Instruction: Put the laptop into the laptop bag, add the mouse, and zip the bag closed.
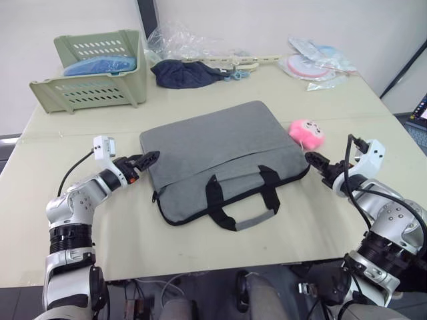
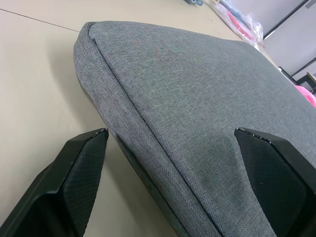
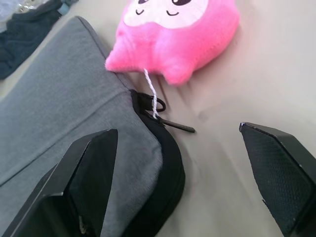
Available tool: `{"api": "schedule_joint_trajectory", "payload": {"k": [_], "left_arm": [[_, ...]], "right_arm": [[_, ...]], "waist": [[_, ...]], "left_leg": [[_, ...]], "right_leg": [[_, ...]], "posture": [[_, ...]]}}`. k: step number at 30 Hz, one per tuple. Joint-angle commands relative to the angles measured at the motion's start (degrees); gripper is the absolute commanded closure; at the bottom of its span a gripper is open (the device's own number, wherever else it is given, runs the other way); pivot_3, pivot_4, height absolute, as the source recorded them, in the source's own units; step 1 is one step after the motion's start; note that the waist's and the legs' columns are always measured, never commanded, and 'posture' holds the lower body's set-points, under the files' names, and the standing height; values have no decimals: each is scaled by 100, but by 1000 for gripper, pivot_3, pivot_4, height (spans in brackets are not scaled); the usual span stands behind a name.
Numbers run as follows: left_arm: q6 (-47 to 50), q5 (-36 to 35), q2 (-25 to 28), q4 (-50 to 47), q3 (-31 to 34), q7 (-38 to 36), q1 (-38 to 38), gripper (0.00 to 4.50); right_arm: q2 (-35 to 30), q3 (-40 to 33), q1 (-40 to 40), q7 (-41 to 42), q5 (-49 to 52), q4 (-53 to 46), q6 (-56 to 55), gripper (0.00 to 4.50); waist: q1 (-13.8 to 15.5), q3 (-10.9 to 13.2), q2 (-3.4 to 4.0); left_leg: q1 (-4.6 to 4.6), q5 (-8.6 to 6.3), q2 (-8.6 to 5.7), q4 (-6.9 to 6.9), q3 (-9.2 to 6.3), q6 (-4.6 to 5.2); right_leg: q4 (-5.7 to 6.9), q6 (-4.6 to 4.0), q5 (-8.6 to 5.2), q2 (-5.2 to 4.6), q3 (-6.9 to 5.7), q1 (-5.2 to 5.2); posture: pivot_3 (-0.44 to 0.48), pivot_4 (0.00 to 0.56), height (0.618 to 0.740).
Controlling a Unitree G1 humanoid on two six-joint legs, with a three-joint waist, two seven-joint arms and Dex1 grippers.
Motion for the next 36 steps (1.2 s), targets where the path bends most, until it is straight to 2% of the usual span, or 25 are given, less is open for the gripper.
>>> {"api": "schedule_joint_trajectory", "payload": {"k": [1, 11, 13, 16, 17, 18, 19, 21, 22, 27, 29, 32, 33, 35, 36], "left_arm": [[7, 45, -74, -53, -60, 51, 81, 82], [67, 54, -130, 9, -80, 147, 78, 82], [55, 59, -148, 41, -78, 176, 65, 0], [34, 73, -151, 78, -82, 188, 52, 0], [34, 74, -149, 79, -85, 187, 53, 0], [29, 75, -146, 95, -83, 185, 48, 0], [23, 77, -146, 107, -78, 195, 45, 0], [15, 78, -149, 131, -69, 210, 47, 0], [21, 77, -152, 156, -64, 219, 39, 0], [118, 37, -193, 231, -101, 171, -4, 0], [116, 38, -231, 287, -109, 194, -45, 412], [120, 34, -263, 320, -128, 174, -81, 1318], [119, 39, -267, 326, -137, 156, -89, 1960], [108, 69, -272, 358, -162, 151, -106, 2441], [108, 73, -280, 378, -154, 163, -118, 2932]], "right_arm": [[86, 26, 31, -128, 233, -96, 6, 144], [52, 240, 192, -118, 418, 381, -320, 144], [70, 276, 209, -114, 451, 479, -381, 682], [107, 365, 237, -146, 525, 498, -417, 1774], [108, 395, 248, -162, 553, 493, -424, 2317], [117, 423, 259, -186, 583, 490, -433, 2645], [132, 444, 278, -205, 616, 479, -440, 3300], [154, 481, 321, -236, 663, 442, -443, 4061], [163, 487, 330, -248, 673, 431, -441, 4298], [151, 523, 368, -292, 723, 345, -414, 4298], [167, 534, 374, -329, 753, 289, -399, 4500], [179, 566, 387, -359, 790, 248, -404, 4500], [184, 572, 395, -372, 807, 240, -407, 4500], [199, 592, 417, -394, 829, 213, -416, 4500], [204, 596, 425, -409, 834, 208, -419, 4500]], "waist": [[2, 0, 0], [8, -2, -1], [7, -2, -1], [11, -3, 0], [11, -3, 0], [11, -3, 0], [11, -3, 0], [11, -3, -1], [11, -4, -1], [10, -4, -1], [12, -4, -1], [31, -4, -1], [32, -4, -1], [31, -4, -2], [31, -4, -2]], "left_leg": [[0, 0, 0, 0, 1, 0], [9, 0, -2, 0, 4, 0], [10, 0, -2, 0, 5, 0], [14, 0, -2, 0, 8, 0], [15, 0, -2, 0, 8, 0], [14, 0, -2, 0, 8, 0], [13, 0, -1, -1, 8, 0], [12, 0, -1, -2, 8, 0], [12, 0, -1, -2, 8, 0], [13, 0, 0, -4, 8, -1], [13, 0, 0, -4, 8, -1], [13, -1, 0, -4, 8, -1], [13, -1, 0, -4, 8, -1], [13, -1, 0, -4, 8, -1], [12, -1, -1, -4, 8, -1]], "right_leg": [[0, 0, 0, 0, 1, 0], [2, 0, 0, 0, 8, 5], [3, 0, 0, 0, 10, 5], [3, 0, 0, 0, 14, 10], [3, 0, 0, 0, 15, 11], [3, 0, 0, 0, 15, 16], [3, 0, 0, 0, 16, 22], [1, 0, 0, 0, 16, 27], [1, 0, 0, 0, 16, 28], [1, 0, 0, 0, 18, 28], [1, 0, 0, 0, 19, 28], [1, 0, 0, 0, 20, 29], [0, 0, 0, 0, 20, 30], [-1, 0, 0, 0, 20, 30], [-1, 0, 0, 1, 20, 30]], "posture": [[0, 150, 740], [0, 150, 740], [0, 150, 740], [0, 150, 740], [0, 150, 740], [0, 150, 740], [0, 150, 740], [0, 150, 740], [0, 150, 740], [0, 150, 740], [0, 150, 740], [0, 150, 740], [0, 150, 740], [0, 150, 740], [0, 150, 740]]}}
